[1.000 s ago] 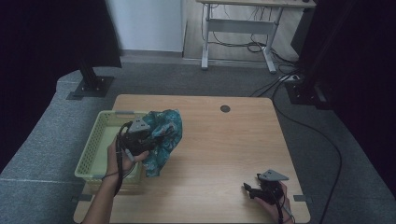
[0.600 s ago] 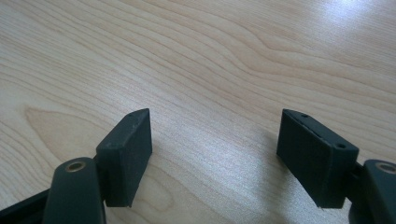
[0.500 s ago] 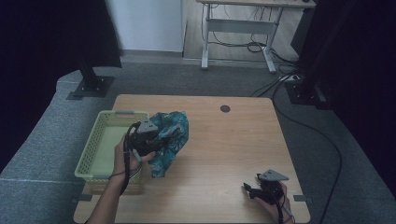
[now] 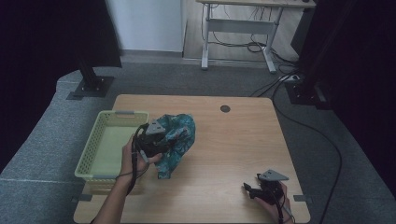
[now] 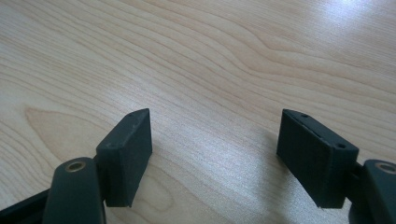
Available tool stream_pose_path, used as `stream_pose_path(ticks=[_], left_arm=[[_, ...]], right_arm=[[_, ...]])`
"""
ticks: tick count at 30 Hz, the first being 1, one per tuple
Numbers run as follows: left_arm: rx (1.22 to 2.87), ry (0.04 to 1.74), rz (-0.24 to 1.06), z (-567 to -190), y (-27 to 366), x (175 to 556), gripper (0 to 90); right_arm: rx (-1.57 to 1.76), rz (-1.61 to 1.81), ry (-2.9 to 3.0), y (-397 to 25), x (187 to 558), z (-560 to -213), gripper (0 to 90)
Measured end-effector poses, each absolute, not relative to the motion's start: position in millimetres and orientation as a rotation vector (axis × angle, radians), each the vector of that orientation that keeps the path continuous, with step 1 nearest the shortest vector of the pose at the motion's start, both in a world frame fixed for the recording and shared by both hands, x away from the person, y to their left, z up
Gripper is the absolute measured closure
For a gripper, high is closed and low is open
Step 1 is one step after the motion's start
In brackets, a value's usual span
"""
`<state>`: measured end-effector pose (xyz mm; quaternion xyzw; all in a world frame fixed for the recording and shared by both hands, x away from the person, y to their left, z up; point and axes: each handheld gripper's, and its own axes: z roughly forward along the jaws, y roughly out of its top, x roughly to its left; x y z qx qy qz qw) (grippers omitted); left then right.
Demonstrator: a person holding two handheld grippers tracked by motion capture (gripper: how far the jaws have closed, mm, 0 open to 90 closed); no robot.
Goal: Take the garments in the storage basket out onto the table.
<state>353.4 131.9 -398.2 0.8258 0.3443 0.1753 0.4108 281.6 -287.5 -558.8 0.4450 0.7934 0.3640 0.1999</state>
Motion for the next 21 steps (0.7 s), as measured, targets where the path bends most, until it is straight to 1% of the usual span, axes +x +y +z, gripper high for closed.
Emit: stream_pose_path(ticks=[21], left_arm=[[2.089, 0.834, 0.432, -401, 112, 356, 73.6]], right_arm=[[1.244, 1.018, 2.218, -288, 282, -559, 25.8]])
